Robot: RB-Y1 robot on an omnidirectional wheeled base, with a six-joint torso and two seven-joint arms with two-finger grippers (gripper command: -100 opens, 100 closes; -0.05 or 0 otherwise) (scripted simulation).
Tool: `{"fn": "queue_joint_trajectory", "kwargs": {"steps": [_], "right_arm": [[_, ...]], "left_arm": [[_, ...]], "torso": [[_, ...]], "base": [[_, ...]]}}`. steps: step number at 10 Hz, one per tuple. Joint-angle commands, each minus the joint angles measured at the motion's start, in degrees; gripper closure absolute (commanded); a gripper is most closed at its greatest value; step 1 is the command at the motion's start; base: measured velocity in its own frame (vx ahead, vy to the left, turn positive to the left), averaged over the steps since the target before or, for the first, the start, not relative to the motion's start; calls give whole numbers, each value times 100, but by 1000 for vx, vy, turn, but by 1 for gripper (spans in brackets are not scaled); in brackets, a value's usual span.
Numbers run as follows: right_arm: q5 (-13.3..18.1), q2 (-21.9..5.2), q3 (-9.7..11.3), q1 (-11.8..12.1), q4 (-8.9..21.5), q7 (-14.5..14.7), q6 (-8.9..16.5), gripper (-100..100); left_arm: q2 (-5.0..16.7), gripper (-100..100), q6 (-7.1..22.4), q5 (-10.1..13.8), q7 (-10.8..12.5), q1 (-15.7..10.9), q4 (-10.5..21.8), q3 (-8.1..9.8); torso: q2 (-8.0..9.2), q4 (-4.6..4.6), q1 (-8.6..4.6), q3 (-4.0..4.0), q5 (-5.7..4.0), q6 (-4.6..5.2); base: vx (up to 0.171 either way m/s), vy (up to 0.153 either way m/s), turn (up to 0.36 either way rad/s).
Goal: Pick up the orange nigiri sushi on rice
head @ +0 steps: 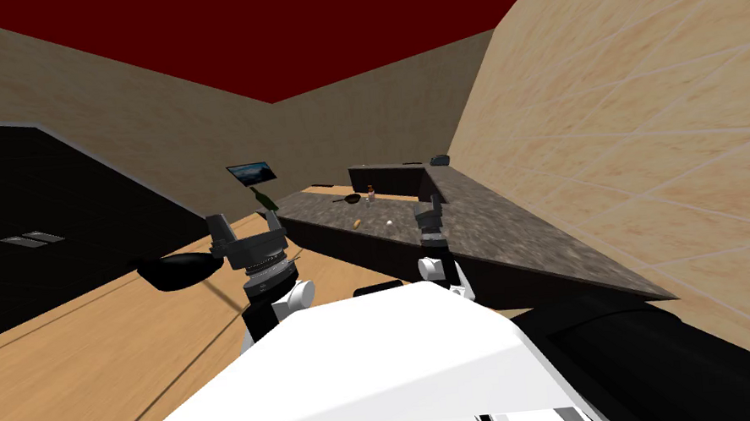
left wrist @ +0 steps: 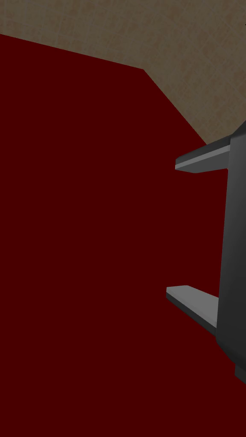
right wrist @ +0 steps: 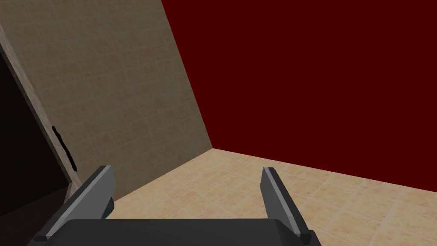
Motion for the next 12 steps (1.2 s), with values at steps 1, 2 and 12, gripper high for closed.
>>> {"fn": "queue_joint_trajectory", "kwargs": {"steps": [1,2,12], "right_arm": [[104,-210,-50,20,64,70,-17,-100],[209,-381,-99,40,130,141,-36,-100],[1430,-1871,-659,243,927,1027,-298,-100]], "left_arm": [[0,0,0,0,0,0,0,0],[0,0,0,0,0,0,0,0],[0,0,0,0,0,0,0,0]], "torso": [[0,0,0,0,0,0],[4,1,-1,2,0,0],[14,3,7,8,2,0]], "base": [[-14,1,25],[-30,6,46],[-35,20,62]]}}
